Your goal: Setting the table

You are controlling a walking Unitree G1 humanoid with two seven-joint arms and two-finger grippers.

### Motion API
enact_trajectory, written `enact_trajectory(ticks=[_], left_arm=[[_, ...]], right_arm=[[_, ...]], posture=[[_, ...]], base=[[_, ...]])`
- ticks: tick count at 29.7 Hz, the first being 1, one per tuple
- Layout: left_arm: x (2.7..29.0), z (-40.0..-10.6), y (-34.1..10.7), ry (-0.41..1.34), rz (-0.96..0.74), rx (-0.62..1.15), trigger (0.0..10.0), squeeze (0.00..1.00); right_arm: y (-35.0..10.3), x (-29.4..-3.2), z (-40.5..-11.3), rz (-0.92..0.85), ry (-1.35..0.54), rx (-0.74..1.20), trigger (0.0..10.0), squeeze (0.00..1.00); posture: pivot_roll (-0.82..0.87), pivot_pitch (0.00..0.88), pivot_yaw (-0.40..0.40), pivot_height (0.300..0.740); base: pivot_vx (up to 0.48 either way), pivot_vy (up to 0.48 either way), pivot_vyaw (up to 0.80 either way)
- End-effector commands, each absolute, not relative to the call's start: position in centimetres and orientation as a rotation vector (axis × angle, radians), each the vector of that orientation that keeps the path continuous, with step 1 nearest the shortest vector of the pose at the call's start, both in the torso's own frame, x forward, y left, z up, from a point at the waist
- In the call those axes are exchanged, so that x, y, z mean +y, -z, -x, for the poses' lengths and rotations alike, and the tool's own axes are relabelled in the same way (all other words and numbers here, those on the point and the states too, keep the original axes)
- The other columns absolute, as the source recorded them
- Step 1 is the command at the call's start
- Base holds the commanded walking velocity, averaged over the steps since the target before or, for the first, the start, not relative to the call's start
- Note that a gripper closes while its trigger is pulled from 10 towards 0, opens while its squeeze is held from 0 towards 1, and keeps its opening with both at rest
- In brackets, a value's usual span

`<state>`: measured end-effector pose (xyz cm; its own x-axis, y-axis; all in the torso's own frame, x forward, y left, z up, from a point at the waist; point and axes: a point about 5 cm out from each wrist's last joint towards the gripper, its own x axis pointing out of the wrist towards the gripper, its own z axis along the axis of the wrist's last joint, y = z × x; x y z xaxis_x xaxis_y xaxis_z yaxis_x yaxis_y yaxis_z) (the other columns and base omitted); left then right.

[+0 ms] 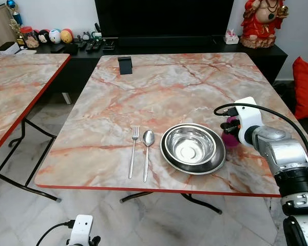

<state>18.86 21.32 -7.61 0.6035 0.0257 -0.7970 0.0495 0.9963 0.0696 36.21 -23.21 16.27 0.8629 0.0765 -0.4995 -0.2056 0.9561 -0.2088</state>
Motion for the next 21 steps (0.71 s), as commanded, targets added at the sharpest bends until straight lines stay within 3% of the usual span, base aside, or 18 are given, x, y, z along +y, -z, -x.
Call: enact_trajectory(ticks=[1,21], left_arm=[[21.58,-18.15,7.95,0.005,-0.094,0.955,10.0,0.00],[21.58,-18.11,7.98,0.003,-0.096,0.958,10.0,0.00]], right_arm=[[-17.28,-22.97,-36.66,0.274,-0.147,0.472,10.0,0.00],[-16.82,-22.78,-36.81,0.308,-0.135,0.473,10.0,0.00]], posture=[[-0.09,0.000,0.037,0.740],[-0.08,0.000,0.034,0.740]], base=[[0.000,0.000,0.00],[0.000,0.000,0.00]])
